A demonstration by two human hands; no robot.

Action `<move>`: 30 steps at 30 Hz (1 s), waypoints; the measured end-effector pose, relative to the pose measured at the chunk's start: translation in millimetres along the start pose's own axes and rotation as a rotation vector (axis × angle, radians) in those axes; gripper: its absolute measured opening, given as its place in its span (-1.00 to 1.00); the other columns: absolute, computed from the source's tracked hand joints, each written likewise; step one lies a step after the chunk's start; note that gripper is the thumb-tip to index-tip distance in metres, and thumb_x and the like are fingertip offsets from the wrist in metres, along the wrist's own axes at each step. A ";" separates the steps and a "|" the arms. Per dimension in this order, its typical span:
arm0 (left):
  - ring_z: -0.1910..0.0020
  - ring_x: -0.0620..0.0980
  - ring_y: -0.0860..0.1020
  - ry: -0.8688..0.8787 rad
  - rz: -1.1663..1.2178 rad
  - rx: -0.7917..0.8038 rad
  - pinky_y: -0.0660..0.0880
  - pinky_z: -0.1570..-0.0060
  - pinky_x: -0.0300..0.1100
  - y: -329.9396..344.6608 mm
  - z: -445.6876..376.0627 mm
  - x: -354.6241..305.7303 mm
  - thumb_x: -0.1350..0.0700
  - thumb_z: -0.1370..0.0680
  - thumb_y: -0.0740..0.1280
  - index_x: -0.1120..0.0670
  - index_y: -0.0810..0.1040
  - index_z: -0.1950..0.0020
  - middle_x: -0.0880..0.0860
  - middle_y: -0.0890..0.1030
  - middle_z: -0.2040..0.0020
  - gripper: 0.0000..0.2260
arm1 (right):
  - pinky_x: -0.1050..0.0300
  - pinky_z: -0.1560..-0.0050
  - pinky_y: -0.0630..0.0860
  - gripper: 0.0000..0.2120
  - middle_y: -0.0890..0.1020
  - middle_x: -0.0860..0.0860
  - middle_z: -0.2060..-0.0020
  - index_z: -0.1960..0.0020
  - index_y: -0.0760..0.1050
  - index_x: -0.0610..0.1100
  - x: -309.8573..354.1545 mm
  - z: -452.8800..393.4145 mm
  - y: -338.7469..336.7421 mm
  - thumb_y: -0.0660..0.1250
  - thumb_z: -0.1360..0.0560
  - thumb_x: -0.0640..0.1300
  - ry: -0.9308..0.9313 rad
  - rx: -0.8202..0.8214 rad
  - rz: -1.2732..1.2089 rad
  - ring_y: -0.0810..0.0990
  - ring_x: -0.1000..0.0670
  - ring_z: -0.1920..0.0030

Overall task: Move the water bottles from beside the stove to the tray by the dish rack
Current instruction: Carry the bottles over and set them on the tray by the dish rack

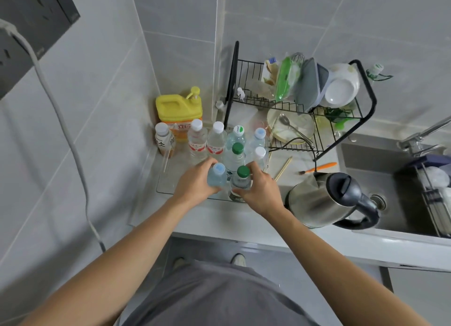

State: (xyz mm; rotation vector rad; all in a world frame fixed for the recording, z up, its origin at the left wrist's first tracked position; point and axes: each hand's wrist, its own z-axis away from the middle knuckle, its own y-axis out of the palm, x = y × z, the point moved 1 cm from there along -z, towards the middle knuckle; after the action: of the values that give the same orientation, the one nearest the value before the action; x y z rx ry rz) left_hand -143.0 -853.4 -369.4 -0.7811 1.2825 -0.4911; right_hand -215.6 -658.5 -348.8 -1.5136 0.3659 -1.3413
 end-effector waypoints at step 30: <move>0.08 0.07 0.59 -0.164 -0.175 0.026 0.45 0.20 -0.10 -89.8 -37.6 18.9 0.05 -0.41 0.53 -0.07 0.62 -0.04 -0.07 0.60 0.09 -0.76 | -0.03 0.04 0.58 -0.72 0.63 -0.08 0.00 -0.02 0.61 -0.13 92.2 -68.6 -18.9 0.50 -0.48 0.06 -0.367 0.155 0.489 0.63 -0.21 0.00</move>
State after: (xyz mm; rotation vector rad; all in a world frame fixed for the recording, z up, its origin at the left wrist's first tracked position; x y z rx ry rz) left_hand -166.5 -934.9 -317.9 -0.8977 1.0588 -0.5711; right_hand -251.6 -754.6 -293.7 -1.3894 0.3576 -0.6781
